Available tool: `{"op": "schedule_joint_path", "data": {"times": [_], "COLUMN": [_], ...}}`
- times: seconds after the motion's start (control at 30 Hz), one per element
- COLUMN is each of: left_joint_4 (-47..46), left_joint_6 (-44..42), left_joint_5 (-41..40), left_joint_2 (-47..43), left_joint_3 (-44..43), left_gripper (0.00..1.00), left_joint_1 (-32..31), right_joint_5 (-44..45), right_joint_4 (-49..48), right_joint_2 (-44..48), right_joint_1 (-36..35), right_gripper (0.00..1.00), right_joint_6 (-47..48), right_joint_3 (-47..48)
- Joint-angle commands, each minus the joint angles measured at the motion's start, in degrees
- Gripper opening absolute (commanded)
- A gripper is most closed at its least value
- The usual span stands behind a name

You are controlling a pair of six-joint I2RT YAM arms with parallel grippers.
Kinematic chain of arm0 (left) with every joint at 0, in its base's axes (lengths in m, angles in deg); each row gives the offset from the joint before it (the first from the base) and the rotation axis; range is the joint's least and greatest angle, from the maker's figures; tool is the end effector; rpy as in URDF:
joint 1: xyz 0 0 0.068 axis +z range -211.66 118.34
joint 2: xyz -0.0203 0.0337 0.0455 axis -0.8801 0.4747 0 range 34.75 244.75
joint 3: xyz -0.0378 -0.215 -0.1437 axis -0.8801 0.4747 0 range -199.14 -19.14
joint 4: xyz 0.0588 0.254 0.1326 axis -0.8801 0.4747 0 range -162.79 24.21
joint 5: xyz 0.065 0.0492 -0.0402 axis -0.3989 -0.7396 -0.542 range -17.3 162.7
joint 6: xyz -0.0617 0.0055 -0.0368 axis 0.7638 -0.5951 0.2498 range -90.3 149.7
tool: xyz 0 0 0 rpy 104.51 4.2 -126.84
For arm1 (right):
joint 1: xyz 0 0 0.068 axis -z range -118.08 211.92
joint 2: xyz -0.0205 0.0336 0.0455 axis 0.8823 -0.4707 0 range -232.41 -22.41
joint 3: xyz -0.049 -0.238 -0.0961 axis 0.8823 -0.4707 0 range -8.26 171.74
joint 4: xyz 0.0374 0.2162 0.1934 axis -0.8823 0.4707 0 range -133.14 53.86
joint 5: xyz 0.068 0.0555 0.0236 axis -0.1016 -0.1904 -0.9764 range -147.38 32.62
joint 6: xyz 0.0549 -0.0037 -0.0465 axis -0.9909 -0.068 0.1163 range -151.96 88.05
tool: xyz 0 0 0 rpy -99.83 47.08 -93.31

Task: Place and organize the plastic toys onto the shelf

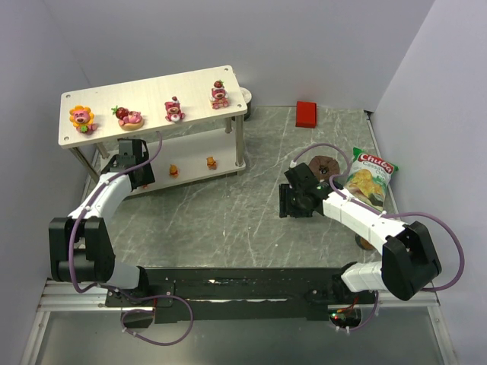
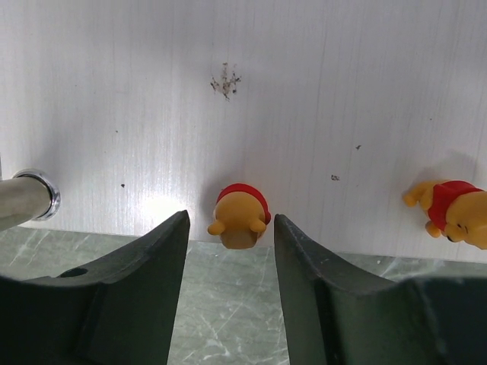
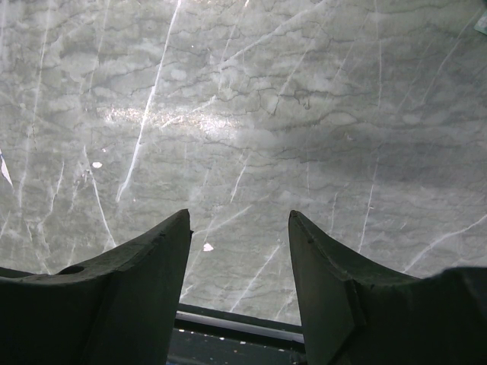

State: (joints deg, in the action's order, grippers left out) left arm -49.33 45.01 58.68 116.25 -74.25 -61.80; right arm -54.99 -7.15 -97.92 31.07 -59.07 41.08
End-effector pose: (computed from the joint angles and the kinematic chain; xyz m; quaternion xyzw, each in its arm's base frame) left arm 0.3434 0.0137 0.1924 -0.1645 0.9185 0.0678 0.3531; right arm 0.2547 0.1492 0.1709 -0.0266 0.9701 0.0989 0.2203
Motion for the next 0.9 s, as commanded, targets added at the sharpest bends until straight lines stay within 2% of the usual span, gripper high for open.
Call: {"op": "schedule_joint_path", "data": {"times": [0.0,0.57,0.87], "left_joint_4": [-0.61,-1.14,1.06], "left_joint_6": [0.16,-1.51,0.68], "left_joint_5": [-1.71,-4.96,0.74], "left_joint_2": [-1.51,-2.39,-6.87], "left_joint_3": [-0.43,0.8,1.5], "left_gripper": [0.54,0.52,0.63], "left_joint_1": [-0.03,-0.03,-0.03], "right_joint_5": [0.86,0.68,0.95], "right_joint_4": [-0.92,-0.83,-0.92], "right_joint_2": [0.71,1.24,1.33], "right_joint_1": [0.53,0.53,0.53], "right_gripper": [0.61,0.61,0.61], "right_joint_6": [0.31,0.31,-0.13], "right_joint_3": [-0.3,-0.65,-0.83]}}
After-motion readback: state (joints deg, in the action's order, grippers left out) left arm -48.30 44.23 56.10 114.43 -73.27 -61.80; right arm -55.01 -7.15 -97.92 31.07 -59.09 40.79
